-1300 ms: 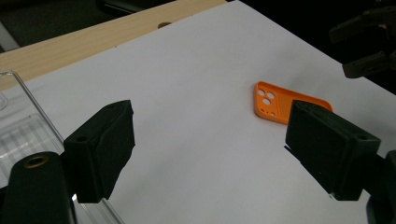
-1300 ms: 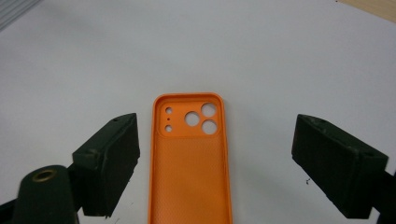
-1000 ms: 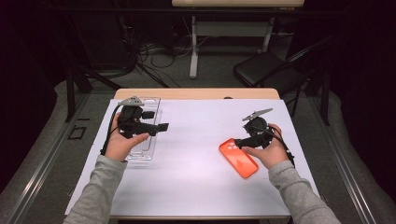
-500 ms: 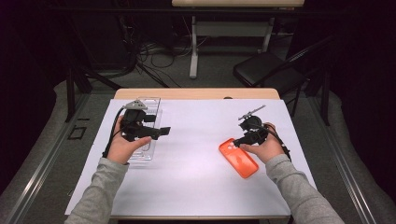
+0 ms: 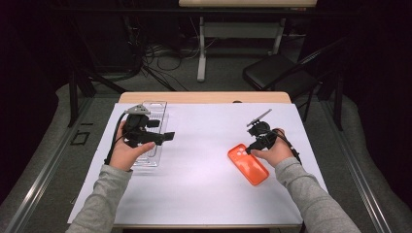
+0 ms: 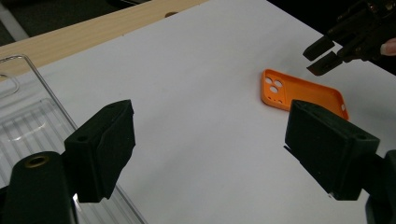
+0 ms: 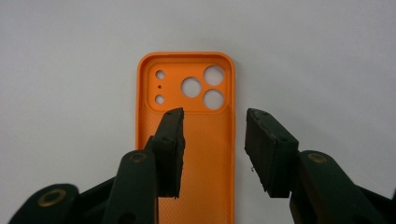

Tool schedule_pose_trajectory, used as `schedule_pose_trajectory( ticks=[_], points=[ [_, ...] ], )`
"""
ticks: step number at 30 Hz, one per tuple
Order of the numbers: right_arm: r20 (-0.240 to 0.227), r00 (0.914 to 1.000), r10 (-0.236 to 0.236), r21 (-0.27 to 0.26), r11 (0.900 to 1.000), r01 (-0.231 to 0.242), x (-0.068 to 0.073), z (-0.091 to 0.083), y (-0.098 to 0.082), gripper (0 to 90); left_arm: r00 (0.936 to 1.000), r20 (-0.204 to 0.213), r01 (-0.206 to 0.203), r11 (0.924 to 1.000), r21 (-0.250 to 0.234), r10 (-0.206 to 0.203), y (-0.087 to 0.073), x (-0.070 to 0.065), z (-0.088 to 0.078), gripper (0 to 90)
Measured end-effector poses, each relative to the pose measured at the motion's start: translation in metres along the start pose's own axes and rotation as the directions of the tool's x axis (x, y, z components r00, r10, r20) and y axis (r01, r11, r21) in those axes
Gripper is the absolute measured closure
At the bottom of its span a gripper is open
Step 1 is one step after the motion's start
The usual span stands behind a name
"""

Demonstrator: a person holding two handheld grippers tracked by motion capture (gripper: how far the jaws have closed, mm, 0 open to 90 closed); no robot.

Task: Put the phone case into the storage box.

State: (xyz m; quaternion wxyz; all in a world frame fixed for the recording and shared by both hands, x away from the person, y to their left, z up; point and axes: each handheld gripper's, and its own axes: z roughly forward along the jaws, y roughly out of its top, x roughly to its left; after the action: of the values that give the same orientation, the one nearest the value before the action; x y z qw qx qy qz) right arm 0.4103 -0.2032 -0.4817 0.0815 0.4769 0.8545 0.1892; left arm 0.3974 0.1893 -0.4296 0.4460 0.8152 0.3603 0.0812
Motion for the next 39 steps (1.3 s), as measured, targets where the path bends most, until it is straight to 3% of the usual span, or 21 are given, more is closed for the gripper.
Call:
schedule_pose_trajectory(
  ticks=[12,19,20,21,22,25,26,32,33,34,39],
  points=[
    [0.012,0.9999,-0.002,0.05,0.999,0.001,-0.01,0.012,0.0,64.5,1.0,0.0,0.0,1.0,-0.002,0.0,0.0,0.001,-0.001,16.2],
    [0.018,0.9998,0.013,0.113,0.993,-0.015,-0.012,0.016,0.001,67.5,1.0,0.002,0.005,1.0,-0.004,-0.005,-0.001,0.002,-0.001,16.2],
    [0.019,0.9998,0.0,0.099,0.995,-0.002,-0.012,0.018,0.0,67.5,1.0,0.002,0.004,1.0,-0.002,-0.004,-0.001,0.002,-0.001,16.2],
    [0.03,0.9995,-0.009,0.143,0.99,0.005,-0.013,0.016,0.002,68.3,1.0,0.002,0.005,1.0,-0.001,-0.005,-0.001,0.002,-0.001,16.2],
    [0.023,0.9997,-0.003,0.113,0.994,0.0,-0.013,0.019,0.0,69.0,1.0,0.002,0.006,1.0,-0.002,-0.006,-0.001,0.002,-0.001,16.2],
    [0.029,0.9995,-0.015,0.138,0.99,0.011,-0.013,0.019,0.002,70.9,1.0,0.001,0.006,1.0,0.0,-0.006,-0.001,0.002,-0.001,16.2],
    [0.03,0.9996,0.003,0.131,0.991,-0.007,-0.012,0.021,0.001,70.8,1.0,0.001,0.006,1.0,0.0,-0.006,-0.001,0.003,-0.001,16.3],
    [0.042,0.998,-0.047,0.141,0.989,0.041,-0.012,0.024,0.002,70.9,1.0,0.0,0.008,1.0,0.001,-0.008,-0.001,0.003,0.0,16.2],
    [0.04,0.9981,-0.046,0.152,0.988,0.039,-0.012,0.024,0.002,70.9,1.0,0.0,0.009,1.0,0.001,-0.009,-0.001,0.003,0.0,16.2],
    [0.033,0.999,-0.031,0.123,0.992,0.027,-0.012,0.027,0.0,70.8,1.0,0.002,0.008,1.0,0.001,-0.008,-0.001,0.003,0.0,16.2],
    [0.054,0.9978,-0.04,0.149,0.988,0.032,-0.012,0.028,-0.001,70.5,1.0,0.0,0.009,1.0,0.003,-0.009,-0.001,0.003,0.0,16.2]
  ],
)
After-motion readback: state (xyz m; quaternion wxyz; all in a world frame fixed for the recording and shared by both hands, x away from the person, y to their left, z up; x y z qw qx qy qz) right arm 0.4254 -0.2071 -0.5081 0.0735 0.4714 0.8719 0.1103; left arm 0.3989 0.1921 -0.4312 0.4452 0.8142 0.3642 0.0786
